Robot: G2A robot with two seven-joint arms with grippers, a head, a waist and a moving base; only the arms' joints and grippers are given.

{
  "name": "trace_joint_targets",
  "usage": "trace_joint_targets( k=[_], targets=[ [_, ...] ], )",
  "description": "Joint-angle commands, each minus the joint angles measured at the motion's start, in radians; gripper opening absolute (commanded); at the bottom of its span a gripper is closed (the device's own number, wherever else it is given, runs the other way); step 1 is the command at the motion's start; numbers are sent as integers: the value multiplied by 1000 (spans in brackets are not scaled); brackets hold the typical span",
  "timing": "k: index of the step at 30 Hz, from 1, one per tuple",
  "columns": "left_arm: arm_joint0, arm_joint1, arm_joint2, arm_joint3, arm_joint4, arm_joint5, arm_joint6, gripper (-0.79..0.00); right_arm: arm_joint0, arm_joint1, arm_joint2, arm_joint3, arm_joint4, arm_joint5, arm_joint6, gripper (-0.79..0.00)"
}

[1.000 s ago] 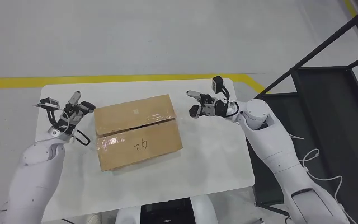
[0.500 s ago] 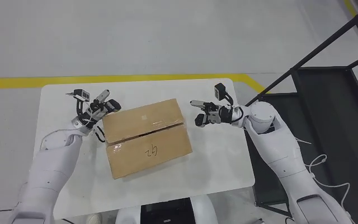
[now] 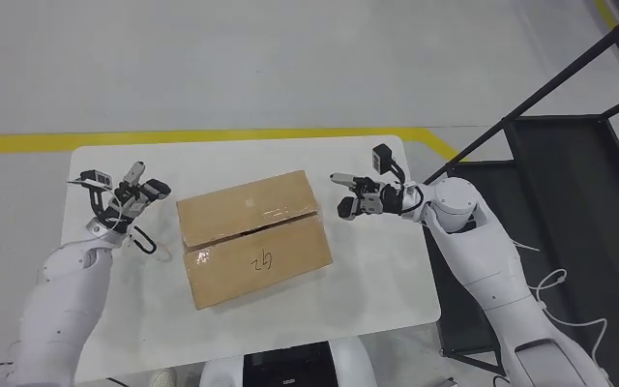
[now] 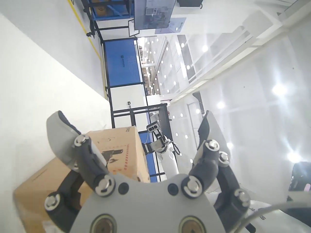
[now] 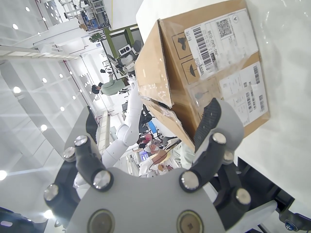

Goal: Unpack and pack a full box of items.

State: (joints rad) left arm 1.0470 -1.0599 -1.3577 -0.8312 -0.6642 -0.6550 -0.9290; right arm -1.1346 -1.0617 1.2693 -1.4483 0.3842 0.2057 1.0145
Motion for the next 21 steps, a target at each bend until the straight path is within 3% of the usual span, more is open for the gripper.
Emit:
trace_joint_targets(
  k=[1,6,10,21],
  targets=[
    [44,16,-37,-41,28,25,-8,0,-2,0,-2,-1,0,-1,-2,0],
    [132,41,-86,-172,74,132,-57,0,-12,2,-7,2,1,3,-2,0],
    [162,43,-77,-250,100,202,-68,0,-16,7,-12,13,-35,28,2,0],
    [90,13,10,-249,64,199,-42,0,-63,34,-13,-42,-90,136,183,0]
  ],
)
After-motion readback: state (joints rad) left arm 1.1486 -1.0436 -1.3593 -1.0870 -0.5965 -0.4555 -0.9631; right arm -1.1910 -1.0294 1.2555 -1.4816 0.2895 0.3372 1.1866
